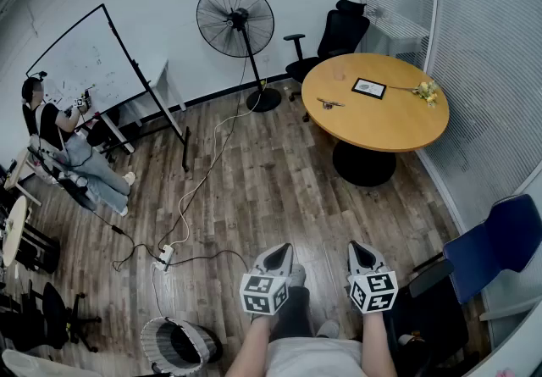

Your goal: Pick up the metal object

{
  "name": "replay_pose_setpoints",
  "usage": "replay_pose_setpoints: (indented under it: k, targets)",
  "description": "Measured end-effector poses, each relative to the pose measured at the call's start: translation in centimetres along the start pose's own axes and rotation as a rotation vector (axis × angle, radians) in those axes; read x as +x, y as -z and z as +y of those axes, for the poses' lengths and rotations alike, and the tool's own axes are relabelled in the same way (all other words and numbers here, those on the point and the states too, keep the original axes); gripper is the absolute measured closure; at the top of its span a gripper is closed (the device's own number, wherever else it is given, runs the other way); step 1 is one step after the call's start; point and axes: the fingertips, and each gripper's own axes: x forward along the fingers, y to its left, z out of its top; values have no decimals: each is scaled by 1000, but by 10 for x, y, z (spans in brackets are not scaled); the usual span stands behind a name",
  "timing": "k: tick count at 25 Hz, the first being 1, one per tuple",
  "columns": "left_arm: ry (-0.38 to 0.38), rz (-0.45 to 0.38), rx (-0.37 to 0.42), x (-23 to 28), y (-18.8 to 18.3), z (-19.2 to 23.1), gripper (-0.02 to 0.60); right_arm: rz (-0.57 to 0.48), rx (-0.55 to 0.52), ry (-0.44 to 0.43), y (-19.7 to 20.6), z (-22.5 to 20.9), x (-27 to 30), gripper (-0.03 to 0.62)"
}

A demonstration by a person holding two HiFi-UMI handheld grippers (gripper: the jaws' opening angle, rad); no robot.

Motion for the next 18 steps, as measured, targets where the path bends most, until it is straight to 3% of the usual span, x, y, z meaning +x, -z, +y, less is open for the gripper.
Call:
replay_pose_setpoints:
  k: [10,18]
  targets:
    - [10,-34,-11,14,1,21,572,48,6,24,19,-11,13,597]
    - [20,-36,-4,46,-8,35,571,34,9,50,7,-32,36,586]
